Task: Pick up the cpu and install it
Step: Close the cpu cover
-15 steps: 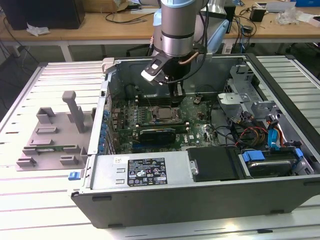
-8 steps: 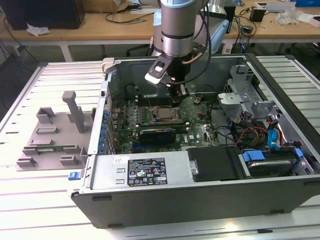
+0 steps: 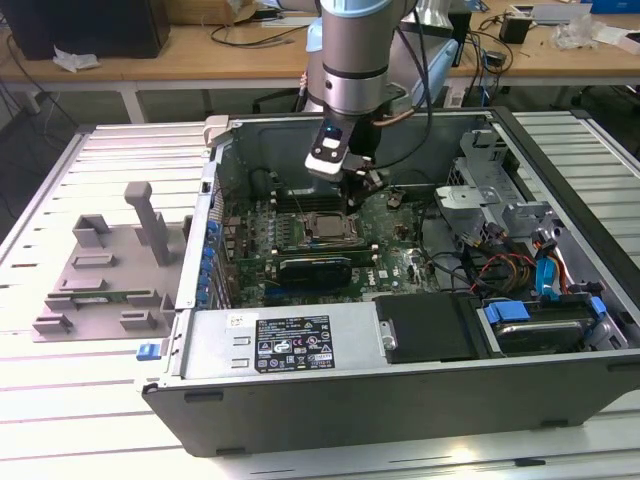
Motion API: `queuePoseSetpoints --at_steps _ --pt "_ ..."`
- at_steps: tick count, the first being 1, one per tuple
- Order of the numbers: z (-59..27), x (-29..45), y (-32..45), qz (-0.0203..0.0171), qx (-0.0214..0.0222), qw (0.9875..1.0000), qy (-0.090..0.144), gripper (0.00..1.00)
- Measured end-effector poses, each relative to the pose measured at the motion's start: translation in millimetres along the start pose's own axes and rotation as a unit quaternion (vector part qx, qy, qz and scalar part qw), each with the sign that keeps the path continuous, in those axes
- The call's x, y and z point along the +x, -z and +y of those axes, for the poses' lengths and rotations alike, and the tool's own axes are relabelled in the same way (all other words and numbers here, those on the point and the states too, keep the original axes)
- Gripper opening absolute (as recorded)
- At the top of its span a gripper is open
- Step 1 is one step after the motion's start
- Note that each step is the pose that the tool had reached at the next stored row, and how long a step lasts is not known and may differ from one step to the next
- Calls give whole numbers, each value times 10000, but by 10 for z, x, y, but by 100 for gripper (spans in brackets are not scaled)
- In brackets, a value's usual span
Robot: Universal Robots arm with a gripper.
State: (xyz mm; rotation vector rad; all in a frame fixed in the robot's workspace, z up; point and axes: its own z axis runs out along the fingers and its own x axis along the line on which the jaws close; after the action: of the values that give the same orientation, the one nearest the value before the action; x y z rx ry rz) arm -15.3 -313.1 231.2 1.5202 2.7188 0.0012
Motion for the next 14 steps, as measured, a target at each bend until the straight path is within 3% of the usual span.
queuePoseSetpoints --at_steps 2,5,8,9,10,13,14 --pt "0 0 -2 4 -8 9994 335 11" --pt "0 0 -3 8 -14 9980 626 11" --pt "0 0 -4 13 -23 9951 990 11" --pt "0 0 -5 15 -26 9935 1134 11" --pt "0 0 -6 18 -30 9912 1323 11" --pt "0 0 -8 25 -42 9828 1844 11" --pt "0 0 -9 26 -44 9813 1923 11"
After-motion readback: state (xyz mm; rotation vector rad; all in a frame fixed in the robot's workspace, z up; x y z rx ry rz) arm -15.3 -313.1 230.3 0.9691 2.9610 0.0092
